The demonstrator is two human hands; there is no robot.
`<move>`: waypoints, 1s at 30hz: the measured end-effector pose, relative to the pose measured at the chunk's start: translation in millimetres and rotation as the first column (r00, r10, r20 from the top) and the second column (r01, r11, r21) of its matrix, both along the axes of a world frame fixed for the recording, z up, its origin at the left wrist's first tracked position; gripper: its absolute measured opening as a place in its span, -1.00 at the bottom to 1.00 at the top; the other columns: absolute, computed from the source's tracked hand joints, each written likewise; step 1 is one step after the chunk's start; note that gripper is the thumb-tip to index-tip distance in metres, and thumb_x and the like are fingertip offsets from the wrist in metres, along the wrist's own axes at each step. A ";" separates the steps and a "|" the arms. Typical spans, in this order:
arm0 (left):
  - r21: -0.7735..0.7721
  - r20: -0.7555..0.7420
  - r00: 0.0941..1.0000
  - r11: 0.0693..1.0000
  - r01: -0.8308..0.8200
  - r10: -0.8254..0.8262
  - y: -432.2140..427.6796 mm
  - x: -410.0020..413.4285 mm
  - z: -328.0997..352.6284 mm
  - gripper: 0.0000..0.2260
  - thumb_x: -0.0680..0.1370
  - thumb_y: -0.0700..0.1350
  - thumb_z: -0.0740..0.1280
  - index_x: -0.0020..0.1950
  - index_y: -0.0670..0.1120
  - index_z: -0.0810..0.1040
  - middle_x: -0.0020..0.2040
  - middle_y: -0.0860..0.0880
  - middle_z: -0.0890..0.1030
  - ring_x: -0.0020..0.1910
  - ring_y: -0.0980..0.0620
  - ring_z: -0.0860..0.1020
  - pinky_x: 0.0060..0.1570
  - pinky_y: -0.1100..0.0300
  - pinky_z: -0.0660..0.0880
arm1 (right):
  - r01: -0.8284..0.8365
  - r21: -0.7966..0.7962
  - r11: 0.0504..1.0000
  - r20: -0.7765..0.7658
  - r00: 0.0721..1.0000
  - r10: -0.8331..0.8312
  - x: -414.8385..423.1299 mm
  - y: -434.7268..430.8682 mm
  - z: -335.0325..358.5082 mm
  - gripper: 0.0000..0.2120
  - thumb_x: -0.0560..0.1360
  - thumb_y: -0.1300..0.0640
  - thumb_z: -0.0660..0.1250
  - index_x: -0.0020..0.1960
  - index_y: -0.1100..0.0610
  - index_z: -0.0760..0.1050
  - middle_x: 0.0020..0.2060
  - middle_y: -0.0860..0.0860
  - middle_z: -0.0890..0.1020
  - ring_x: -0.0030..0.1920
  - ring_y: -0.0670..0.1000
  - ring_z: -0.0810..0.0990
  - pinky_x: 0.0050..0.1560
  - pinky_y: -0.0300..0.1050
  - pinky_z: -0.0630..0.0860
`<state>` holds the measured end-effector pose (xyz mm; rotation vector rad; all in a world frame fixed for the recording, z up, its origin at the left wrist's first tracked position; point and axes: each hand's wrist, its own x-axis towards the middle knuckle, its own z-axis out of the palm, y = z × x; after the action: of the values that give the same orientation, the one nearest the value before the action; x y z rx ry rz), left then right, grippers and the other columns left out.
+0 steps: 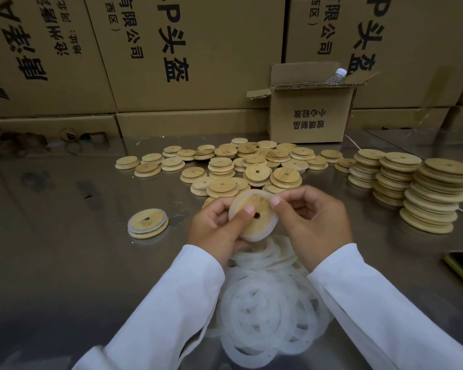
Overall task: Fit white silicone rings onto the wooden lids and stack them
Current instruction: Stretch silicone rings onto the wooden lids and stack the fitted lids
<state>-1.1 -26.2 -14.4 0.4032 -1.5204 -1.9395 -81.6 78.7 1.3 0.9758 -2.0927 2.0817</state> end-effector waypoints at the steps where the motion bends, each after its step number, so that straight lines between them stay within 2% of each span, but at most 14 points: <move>1: 0.004 0.011 1.000 1.000 -0.011 0.011 -0.1 -0.3 0.0 -0.97 0.44 -0.24 0.37 -0.15 -0.16 0.57 -0.26 -0.11 0.66 -0.23 -0.08 0.63 -0.29 0.09 0.61 | 0.001 0.003 1.000 0.004 1.000 -0.001 1.0 -0.5 -0.7 -0.89 0.38 0.17 0.43 -0.23 -0.02 0.55 -0.37 -0.09 0.62 -0.28 -0.15 0.56 -0.17 -0.26 0.47; 4: 0.051 -0.009 0.999 0.998 -0.033 0.033 -0.4 -1.0 0.6 -0.97 0.44 -0.28 0.37 -0.15 -0.18 0.56 -0.30 -0.11 0.67 -0.31 -0.03 0.64 -0.39 0.16 0.58 | 0.031 0.028 0.999 0.005 1.000 -0.031 3.8 -2.1 -4.0 -0.82 0.34 0.12 0.44 -0.13 -0.08 0.49 -0.35 -0.15 0.63 -0.26 -0.21 0.56 -0.15 -0.27 0.46; 8: 0.104 -0.058 0.998 0.994 -0.015 0.021 -0.5 -1.2 1.7 -0.91 0.42 -0.31 0.36 -0.10 -0.24 0.54 -0.29 -0.14 0.67 -0.32 -0.01 0.64 -0.36 0.19 0.58 | 0.075 0.018 0.997 -0.059 0.995 -0.074 3.0 -2.3 -5.1 -0.90 0.37 0.16 0.43 -0.26 -0.01 0.55 -0.35 -0.19 0.62 -0.28 -0.21 0.56 -0.19 -0.36 0.48; 10: 0.062 -0.052 0.999 0.998 -0.010 0.013 -2.4 -1.7 0.0 -0.87 0.39 -0.32 0.41 -0.09 -0.22 0.55 -0.27 -0.14 0.67 -0.29 -0.02 0.64 -0.28 0.15 0.60 | 0.073 0.022 0.997 -0.080 0.994 -0.071 1.6 -1.7 -5.5 -0.89 0.38 0.17 0.42 -0.29 0.00 0.56 -0.34 -0.20 0.63 -0.28 -0.20 0.57 -0.20 -0.38 0.49; 13: -0.057 0.020 1.000 0.998 -0.012 0.013 -6.1 -1.3 -2.2 -0.75 0.29 -0.23 0.47 -0.05 -0.15 0.59 -0.16 -0.14 0.68 -0.14 -0.09 0.64 -0.05 0.02 0.58 | 0.079 0.042 0.996 -0.096 0.993 -0.075 -0.2 -1.8 -6.5 -0.86 0.37 0.18 0.42 -0.32 0.00 0.55 -0.33 -0.22 0.62 -0.29 -0.21 0.57 -0.21 -0.39 0.48; 15: -0.117 0.066 0.998 0.993 -0.010 0.018 -7.1 -1.4 -3.5 -0.81 0.36 -0.23 0.48 -0.06 -0.09 0.62 -0.13 -0.12 0.69 -0.09 -0.10 0.64 0.02 -0.02 0.54 | 0.078 0.059 0.995 -0.104 0.992 -0.071 -0.6 -2.3 -7.3 -0.87 0.37 0.17 0.42 -0.33 0.01 0.55 -0.34 -0.22 0.62 -0.28 -0.21 0.57 -0.21 -0.40 0.47; 17: -0.167 0.090 0.995 0.986 -0.026 0.042 -7.4 -1.4 -4.7 -0.91 0.44 -0.20 0.41 -0.11 -0.03 0.64 -0.18 -0.09 0.69 -0.13 -0.07 0.64 0.01 -0.01 0.52 | 0.054 0.090 0.995 -0.120 0.992 -0.043 -0.2 -2.9 -7.9 -0.88 0.37 0.15 0.42 -0.32 0.02 0.56 -0.38 -0.18 0.62 -0.28 -0.21 0.57 -0.21 -0.42 0.45; 19: -0.209 0.100 0.993 0.977 -0.041 0.063 -7.9 -0.7 -4.9 -0.91 0.47 -0.19 0.38 -0.12 -0.01 0.65 -0.18 -0.10 0.69 -0.12 -0.11 0.63 0.03 -0.05 0.53 | 0.031 0.134 0.990 -0.125 0.992 -0.014 -0.2 -2.8 -7.1 -0.89 0.38 0.14 0.43 -0.31 0.01 0.57 -0.38 -0.16 0.61 -0.27 -0.20 0.56 -0.22 -0.43 0.44; 21: -0.240 0.093 0.994 0.970 -0.029 0.053 -6.6 0.6 -2.1 -0.93 0.47 -0.17 0.39 -0.09 -0.03 0.64 -0.13 -0.14 0.68 -0.06 -0.17 0.62 0.04 -0.06 0.53 | 0.012 0.159 0.987 -0.078 0.997 0.000 -4.1 -1.7 -4.1 -0.86 0.38 0.14 0.43 -0.34 -0.01 0.57 -0.39 -0.17 0.61 -0.30 -0.22 0.55 -0.25 -0.45 0.42; 25: -0.279 0.087 0.995 0.960 -0.018 0.044 -3.4 2.4 5.0 -0.90 0.46 -0.16 0.40 -0.05 -0.07 0.61 -0.09 -0.16 0.66 -0.05 -0.13 0.61 0.06 -0.10 0.54 | -0.043 0.150 0.988 0.050 0.998 0.035 -13.9 2.0 4.0 -0.79 0.39 0.17 0.43 -0.40 -0.01 0.56 -0.51 -0.23 0.58 -0.43 -0.29 0.50 -0.39 -0.54 0.34; 30: -0.256 0.088 0.994 0.966 -0.038 0.062 -5.0 5.2 7.5 -0.86 0.48 -0.21 0.33 0.01 -0.13 0.60 -0.06 -0.20 0.65 -0.01 -0.20 0.59 0.10 -0.24 0.49 | -0.103 0.127 0.987 0.089 0.992 0.093 -13.2 3.6 7.3 -0.80 0.39 0.19 0.42 -0.38 0.00 0.57 -0.48 -0.18 0.58 -0.43 -0.31 0.50 -0.38 -0.54 0.36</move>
<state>4.1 -31.2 -6.9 0.4221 -1.7768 -1.6794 -94.8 82.3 8.6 1.0461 -2.2930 2.0864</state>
